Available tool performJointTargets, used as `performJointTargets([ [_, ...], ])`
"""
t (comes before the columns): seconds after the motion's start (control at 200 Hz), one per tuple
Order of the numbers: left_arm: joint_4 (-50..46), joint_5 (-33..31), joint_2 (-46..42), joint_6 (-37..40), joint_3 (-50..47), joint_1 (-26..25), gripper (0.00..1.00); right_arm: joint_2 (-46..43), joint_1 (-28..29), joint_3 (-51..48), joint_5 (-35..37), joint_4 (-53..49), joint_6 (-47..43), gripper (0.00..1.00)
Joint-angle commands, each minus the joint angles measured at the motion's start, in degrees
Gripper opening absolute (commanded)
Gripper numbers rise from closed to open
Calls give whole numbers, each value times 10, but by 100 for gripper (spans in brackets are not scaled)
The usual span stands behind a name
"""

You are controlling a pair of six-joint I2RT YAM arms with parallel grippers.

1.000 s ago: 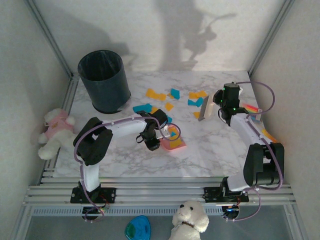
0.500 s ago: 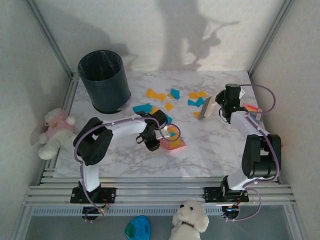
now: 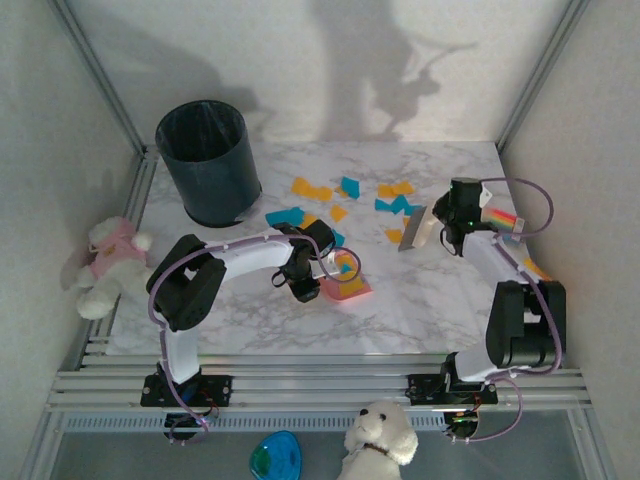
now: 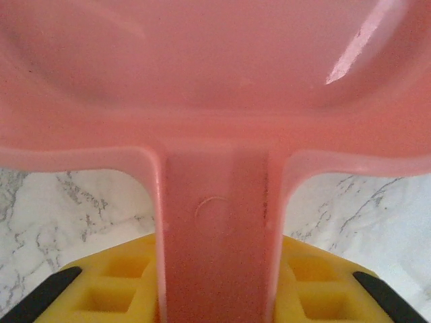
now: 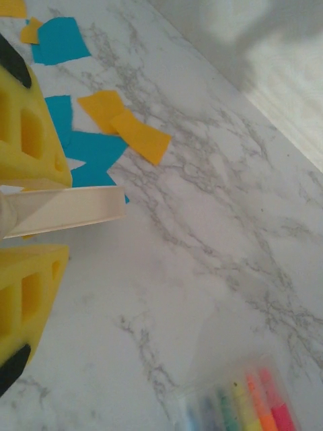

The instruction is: Sweep away the paper scraps from the table

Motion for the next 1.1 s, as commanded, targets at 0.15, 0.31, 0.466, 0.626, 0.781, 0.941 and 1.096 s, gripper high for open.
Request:
performJointTargets([
  [0.15, -29, -11, -13, -7, -5, -1, 0, -68, 17, -64, -8, -47, -17, 0],
  [0.31, -31, -11, -9, -5, -1, -1, 0, -104, 41, -92, -11, -63, 1, 0],
  [0.466, -37, -9, -6, -5, 3, -2, 0, -140, 69, -100, 6, -94, 7, 0],
  [0.626, -38, -7, -6, -4, 2, -2, 0, -170, 85, -107, -9, -104, 13, 0],
  [0.781, -43, -3, -2, 0, 5, -3, 0, -192, 98, -104, -32, -98, 7, 0],
  [0.941, -47, -9, -1, 3, 6, -5, 0, -205, 101, -87, -54, -94, -12, 0],
  [1.096, -49, -10, -3, 5, 9, -5, 0, -213, 102, -69, -70, -97, -42, 0],
])
